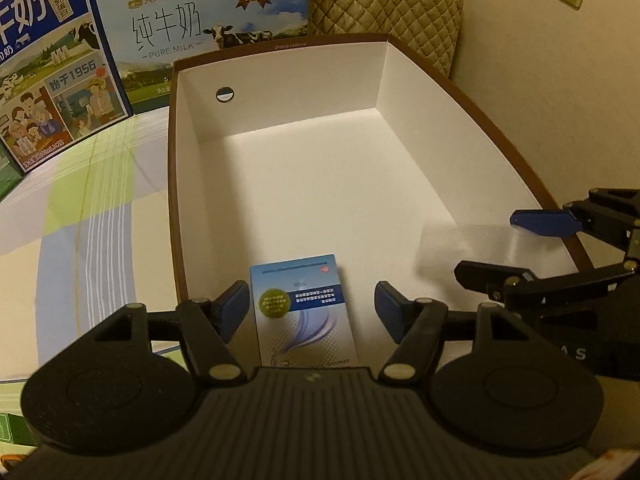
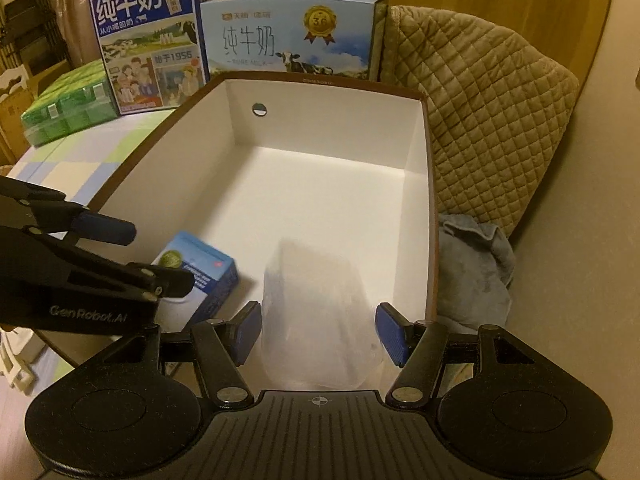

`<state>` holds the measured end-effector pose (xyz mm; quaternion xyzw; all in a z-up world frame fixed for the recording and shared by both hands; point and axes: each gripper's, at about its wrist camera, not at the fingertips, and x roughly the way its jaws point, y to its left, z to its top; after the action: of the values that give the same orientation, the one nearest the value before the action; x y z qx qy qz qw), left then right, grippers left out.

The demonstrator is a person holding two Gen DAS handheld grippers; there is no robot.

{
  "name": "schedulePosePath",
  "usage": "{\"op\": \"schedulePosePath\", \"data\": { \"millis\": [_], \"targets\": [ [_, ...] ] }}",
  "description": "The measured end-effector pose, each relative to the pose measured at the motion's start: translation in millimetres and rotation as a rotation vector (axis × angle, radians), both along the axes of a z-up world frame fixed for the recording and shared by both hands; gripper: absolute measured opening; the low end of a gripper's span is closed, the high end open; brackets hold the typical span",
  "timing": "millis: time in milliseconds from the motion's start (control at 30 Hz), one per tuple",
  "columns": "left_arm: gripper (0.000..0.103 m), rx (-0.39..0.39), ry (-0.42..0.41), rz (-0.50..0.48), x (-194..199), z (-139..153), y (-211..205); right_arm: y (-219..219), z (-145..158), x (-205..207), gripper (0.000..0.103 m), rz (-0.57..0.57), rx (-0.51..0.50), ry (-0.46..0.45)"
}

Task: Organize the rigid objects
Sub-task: 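Lower the medicine box into the box with the left tool while the right tool releases the tray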

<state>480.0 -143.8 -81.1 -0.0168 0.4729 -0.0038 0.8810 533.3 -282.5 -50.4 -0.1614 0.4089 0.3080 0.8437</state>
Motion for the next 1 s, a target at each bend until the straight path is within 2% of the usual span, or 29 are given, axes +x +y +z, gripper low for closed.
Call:
{"op": "schedulePosePath", "data": {
  "millis": [267, 667, 1000],
  "targets": [
    [0.065, 0.0, -0.002, -0.003, -2.2, 4.4, 0.5, 1.0, 0.4, 2.0, 0.059, 0.016, -0.005, -0.006],
    [0.065, -0.003, -0.009, 0.005, -12.1, 10.7, 0.3, -8.4, 4.5, -3.4, 0.059, 0.005, 0.039, 0.017],
    [0.065, -0.034, -0.053, 0.012, -34.1, 32.0, 2.3, -13.4, 16.2, -14.6, 0.059, -0.008, 0.075, 0.01]
  ]
}}
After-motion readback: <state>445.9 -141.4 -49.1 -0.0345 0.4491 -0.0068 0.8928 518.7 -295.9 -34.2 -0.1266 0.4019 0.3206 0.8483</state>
